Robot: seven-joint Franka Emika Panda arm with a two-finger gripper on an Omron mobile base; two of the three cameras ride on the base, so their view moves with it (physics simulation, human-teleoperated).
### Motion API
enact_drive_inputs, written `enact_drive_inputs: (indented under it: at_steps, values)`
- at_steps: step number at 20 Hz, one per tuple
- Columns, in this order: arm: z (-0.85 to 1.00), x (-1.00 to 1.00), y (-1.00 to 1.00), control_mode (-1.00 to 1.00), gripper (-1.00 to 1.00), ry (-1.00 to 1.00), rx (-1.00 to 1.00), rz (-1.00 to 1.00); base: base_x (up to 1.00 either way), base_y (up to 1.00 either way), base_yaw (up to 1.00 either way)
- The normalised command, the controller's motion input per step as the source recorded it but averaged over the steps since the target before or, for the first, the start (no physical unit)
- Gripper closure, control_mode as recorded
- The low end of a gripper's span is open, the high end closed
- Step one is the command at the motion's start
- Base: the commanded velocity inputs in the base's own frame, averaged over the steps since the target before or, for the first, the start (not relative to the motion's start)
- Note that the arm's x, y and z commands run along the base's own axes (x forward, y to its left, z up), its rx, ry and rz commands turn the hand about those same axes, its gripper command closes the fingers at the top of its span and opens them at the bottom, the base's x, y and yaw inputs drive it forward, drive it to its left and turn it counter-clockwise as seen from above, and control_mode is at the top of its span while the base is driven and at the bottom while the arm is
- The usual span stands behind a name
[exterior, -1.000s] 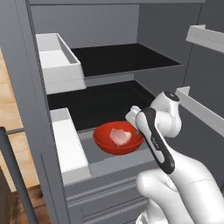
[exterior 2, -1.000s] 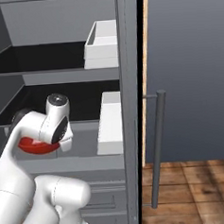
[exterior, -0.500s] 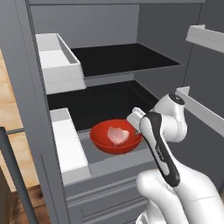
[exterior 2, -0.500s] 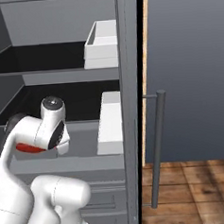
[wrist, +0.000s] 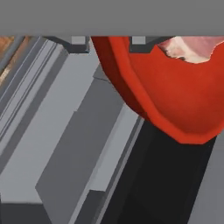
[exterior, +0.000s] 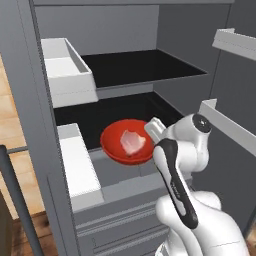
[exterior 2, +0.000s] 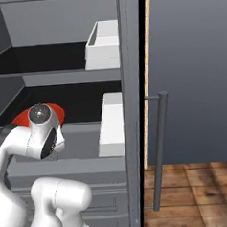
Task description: Place one of the steaks on the plate and the other in the bowl. Then place the bowl in the fridge.
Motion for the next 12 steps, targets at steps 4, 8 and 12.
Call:
enact_drive_inputs:
  at_steps: [4, 8, 12]
  values:
    - [0.25, 0.63, -0.01, -1.00, 1.00, 0.00, 0.13, -0.34, 0.00, 0.00, 0.00]
    - [0.27, 0.63, -0.02, -1.00, 1.00, 0.00, 0.27, -0.37, 0.00, 0.00, 0.00]
    - [0.12, 0.81, 0.00, -1.00, 1.00, 0.02, 0.25, -0.35, 0.00, 0.00, 0.00]
